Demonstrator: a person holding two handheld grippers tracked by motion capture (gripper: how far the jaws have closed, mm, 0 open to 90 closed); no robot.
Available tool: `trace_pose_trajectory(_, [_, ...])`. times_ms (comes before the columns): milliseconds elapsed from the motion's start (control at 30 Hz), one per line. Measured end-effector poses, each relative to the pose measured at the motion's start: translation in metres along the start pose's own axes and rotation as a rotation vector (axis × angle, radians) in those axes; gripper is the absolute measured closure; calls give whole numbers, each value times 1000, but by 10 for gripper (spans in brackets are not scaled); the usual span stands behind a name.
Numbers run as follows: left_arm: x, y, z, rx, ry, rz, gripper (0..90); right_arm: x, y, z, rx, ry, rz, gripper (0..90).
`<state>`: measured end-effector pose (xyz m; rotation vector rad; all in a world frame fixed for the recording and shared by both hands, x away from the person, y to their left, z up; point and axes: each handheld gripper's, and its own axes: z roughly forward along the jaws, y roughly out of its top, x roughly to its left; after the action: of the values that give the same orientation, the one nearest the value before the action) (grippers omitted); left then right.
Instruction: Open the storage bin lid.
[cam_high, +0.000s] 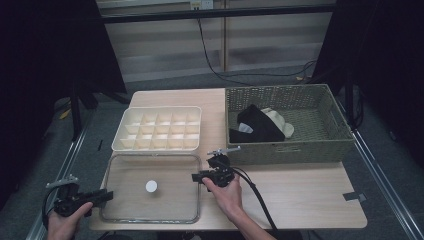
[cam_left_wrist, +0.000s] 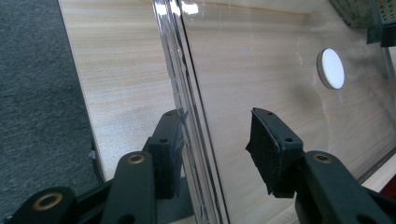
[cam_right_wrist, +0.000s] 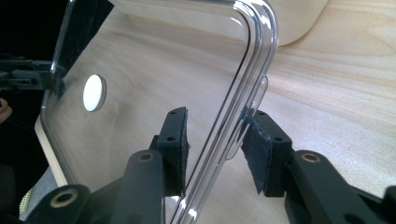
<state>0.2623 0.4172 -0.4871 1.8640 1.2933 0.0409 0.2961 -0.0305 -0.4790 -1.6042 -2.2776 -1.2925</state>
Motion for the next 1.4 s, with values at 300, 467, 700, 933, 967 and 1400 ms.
trace_pose_trajectory(300, [4, -2, 4, 6, 15, -14, 543, -4, -3, 10, 16, -22, 7, 577])
trace_pose_trajectory(467, [6, -2, 6, 18, 28, -17, 545, -4, -4, 14, 29, -35, 2, 572])
trace_pose_trajectory(700, [8, 0, 10, 7, 30, -26, 545, -5, -4, 16, 35, -43, 5, 558])
trace_pose_trajectory(933, [10, 4, 13, 13, 29, -26, 535, -5, -4, 17, 38, -59, -17, 542])
trace_pose_trajectory(967, [10, 4, 13, 13, 28, -26, 535, -5, -4, 17, 39, -64, -18, 537])
trace_pose_trajectory(1400, [9, 8, 18, 6, 31, -33, 514, -7, -4, 18, 39, -82, -36, 538])
